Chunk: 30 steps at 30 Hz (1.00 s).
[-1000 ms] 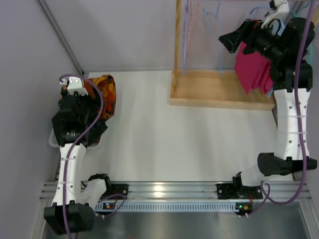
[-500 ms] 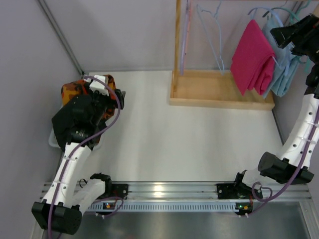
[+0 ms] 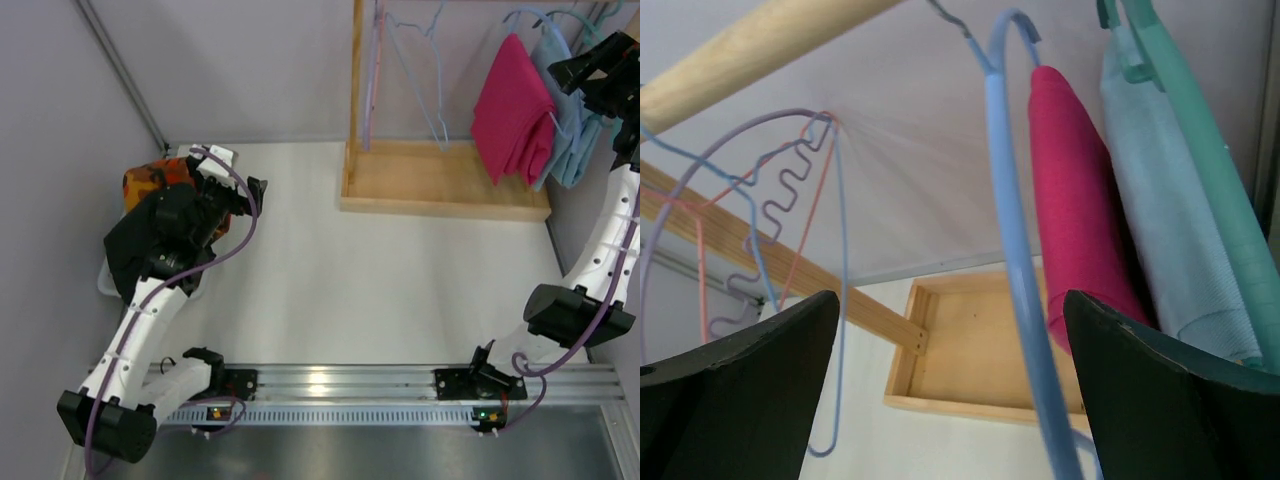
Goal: Remove the trousers from the hanger
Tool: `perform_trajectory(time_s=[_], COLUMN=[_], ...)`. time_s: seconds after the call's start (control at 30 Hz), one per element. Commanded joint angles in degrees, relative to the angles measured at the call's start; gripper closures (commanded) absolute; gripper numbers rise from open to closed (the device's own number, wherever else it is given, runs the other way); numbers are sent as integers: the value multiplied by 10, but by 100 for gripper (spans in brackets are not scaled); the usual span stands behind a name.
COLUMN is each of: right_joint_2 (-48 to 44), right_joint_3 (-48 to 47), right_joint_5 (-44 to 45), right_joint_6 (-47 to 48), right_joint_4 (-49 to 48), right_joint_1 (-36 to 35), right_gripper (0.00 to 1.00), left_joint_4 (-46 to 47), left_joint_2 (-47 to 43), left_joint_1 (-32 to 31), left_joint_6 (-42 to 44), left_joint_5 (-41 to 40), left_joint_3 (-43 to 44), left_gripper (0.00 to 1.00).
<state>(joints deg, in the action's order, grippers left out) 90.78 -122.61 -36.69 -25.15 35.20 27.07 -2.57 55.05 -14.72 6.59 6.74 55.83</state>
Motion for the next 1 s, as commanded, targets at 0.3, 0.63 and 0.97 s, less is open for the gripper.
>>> perform_trajectory(time_s=[0.3, 0.63, 0.97], right_joint_2=[-8, 8, 55], right_joint_3=[69, 156, 120], right_joint_5=[-31, -148, -166], right_joint_6=[-31, -256, -373], right_joint_4=[-41, -275, -414], right_joint_1=[-19, -38, -59], right_gripper=[24, 51, 76], left_joint_4=[43, 43, 42], left_joint_2=[1, 4, 7], left_joint_1=[-1, -6, -13], left_joint_6=[9, -8, -5], left_joint_5=[-10, -7, -12], left_joint_3=[33, 34, 33], left_gripper=[2, 2, 2])
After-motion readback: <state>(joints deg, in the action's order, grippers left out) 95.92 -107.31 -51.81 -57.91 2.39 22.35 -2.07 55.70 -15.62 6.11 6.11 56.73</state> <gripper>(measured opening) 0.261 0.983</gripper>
